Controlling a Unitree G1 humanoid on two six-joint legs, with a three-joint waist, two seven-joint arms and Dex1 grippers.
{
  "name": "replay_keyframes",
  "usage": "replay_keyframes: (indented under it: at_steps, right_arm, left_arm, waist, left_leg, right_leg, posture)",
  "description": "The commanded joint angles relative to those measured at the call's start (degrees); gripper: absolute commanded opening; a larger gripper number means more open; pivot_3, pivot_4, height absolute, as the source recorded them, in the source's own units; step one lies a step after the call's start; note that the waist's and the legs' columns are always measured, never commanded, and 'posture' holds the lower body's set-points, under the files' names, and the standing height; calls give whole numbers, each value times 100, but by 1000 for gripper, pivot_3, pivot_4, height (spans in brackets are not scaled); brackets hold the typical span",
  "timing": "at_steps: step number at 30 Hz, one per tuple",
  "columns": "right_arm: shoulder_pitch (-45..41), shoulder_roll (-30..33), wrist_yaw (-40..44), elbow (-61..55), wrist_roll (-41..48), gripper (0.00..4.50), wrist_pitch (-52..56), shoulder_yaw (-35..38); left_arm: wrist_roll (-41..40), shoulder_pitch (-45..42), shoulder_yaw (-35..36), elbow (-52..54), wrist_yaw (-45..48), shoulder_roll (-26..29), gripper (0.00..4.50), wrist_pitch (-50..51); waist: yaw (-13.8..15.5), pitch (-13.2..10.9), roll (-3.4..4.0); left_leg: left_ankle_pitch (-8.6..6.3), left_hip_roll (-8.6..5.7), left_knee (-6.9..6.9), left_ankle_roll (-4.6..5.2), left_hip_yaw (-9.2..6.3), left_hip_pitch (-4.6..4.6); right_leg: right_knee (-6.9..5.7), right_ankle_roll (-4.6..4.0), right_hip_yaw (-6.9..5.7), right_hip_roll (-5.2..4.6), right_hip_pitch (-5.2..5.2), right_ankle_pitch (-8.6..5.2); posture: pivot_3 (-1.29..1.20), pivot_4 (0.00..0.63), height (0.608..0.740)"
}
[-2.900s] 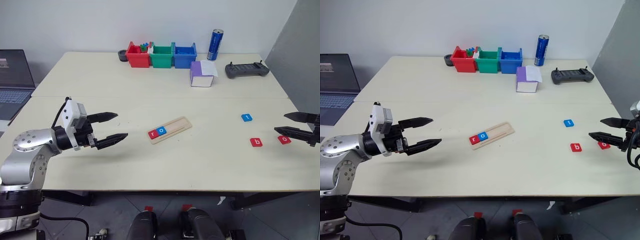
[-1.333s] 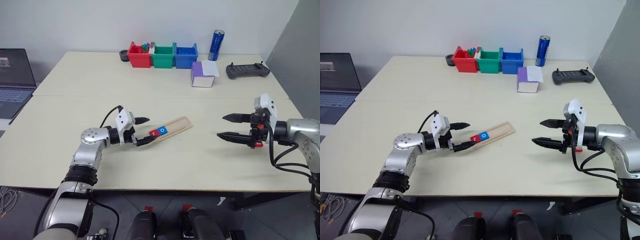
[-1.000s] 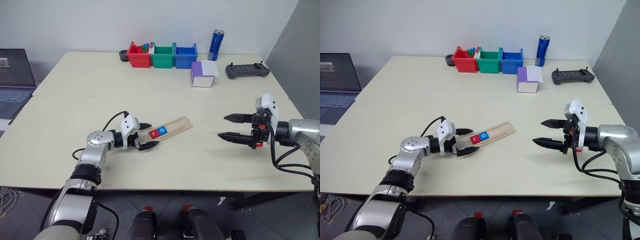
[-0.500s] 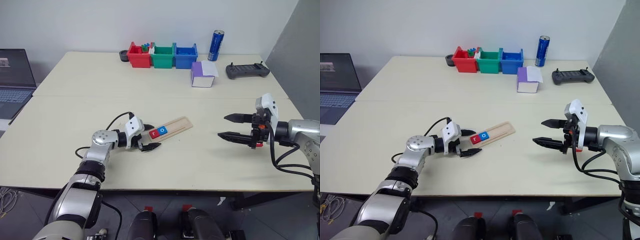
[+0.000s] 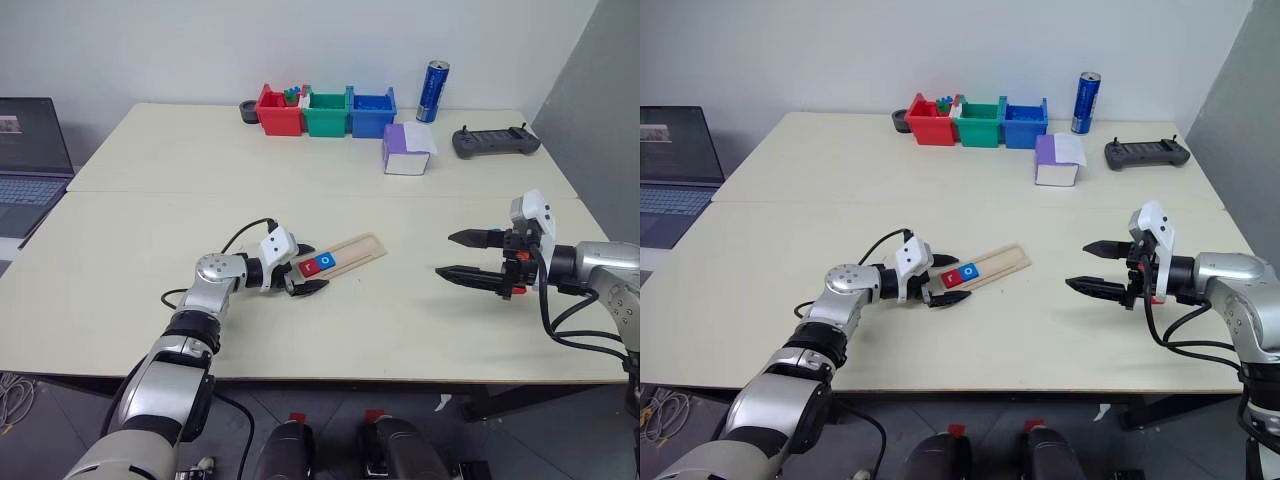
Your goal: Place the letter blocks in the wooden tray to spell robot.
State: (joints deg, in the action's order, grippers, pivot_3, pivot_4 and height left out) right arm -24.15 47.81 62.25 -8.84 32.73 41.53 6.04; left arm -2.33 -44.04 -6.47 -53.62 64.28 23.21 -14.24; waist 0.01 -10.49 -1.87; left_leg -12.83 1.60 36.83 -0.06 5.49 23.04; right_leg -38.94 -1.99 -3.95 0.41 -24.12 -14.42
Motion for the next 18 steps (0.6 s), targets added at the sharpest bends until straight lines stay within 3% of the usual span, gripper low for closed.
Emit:
replay_keyframes:
  at_steps: [1, 6, 18]
  right_arm:
    - [1, 21, -36, -219, 97, 4488, -105, 156]
    - [14, 20, -58, -215, 97, 4500, -119, 169]
    - [201, 203, 0, -349, 142, 4500, -111, 282]
  left_arm:
    - [175, -48, -128, -52, 24, -7, 4500, 88]
    - [158, 17, -199, 44, 283, 16, 3391, 335]
    - [138, 57, -300, 327, 715, 70, 3384, 204]
  waist:
    - [0, 0, 0]
    - [-4, 1, -1]
    - [-1, 1, -1]
  left_leg:
    - [0, 0, 0, 0, 0, 0]
    - [0, 0, 1, 0, 0, -1]
    - [-1, 0, 0, 1, -1, 0]
  right_leg:
    - [0, 0, 0, 0, 0, 0]
    - [0, 0, 0, 0, 2, 0]
    - [2, 0, 0, 0, 1, 0]
  posture:
    - [0, 150, 740]
    - [0, 150, 740]
    - [0, 150, 740]
